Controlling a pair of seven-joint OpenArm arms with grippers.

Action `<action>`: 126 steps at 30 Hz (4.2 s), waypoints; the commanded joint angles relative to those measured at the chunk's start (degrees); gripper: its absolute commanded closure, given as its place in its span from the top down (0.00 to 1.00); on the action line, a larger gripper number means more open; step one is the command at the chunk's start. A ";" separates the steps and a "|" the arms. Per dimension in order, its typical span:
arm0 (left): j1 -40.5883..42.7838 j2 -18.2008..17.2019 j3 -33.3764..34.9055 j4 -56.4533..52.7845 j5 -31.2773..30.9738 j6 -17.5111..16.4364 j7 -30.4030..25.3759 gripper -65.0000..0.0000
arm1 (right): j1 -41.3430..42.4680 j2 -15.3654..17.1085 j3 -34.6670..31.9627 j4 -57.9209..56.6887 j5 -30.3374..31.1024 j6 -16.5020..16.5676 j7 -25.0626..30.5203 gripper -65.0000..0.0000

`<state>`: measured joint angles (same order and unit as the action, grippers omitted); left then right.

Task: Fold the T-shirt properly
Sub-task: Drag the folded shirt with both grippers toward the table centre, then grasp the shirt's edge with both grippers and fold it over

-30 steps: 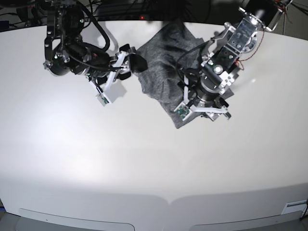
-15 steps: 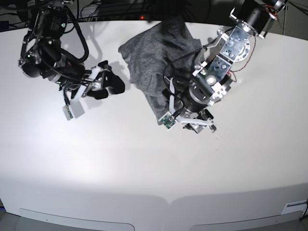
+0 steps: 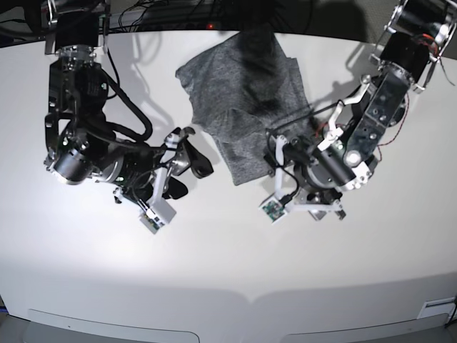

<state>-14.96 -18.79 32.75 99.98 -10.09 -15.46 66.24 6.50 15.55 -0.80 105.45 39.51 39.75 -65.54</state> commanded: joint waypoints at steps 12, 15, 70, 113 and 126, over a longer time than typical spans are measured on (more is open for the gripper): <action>10.25 -4.85 -0.48 6.01 -8.41 1.73 -2.08 0.62 | 1.14 0.28 -6.49 -11.21 0.70 0.25 1.55 0.38; 12.81 -4.72 -0.48 6.01 -8.37 1.73 -3.04 0.62 | 1.14 0.15 -6.47 -13.14 -0.57 0.25 3.28 0.38; 14.82 -2.82 -0.46 5.97 -0.94 4.79 -8.20 0.29 | 0.98 -6.51 -6.40 -17.62 -2.93 0.25 3.17 0.00; 15.74 -2.84 -0.46 5.77 10.64 7.37 -10.56 0.00 | 2.19 -6.51 -6.40 -17.62 -2.93 0.25 5.35 0.00; 11.21 -2.84 -0.46 5.77 13.00 9.31 -7.23 0.00 | 6.05 -6.54 -6.40 -17.62 -2.93 0.25 4.59 0.00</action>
<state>-2.98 -21.41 32.62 104.84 2.15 -6.52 59.37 11.27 9.04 -7.40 86.98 35.70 39.70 -61.87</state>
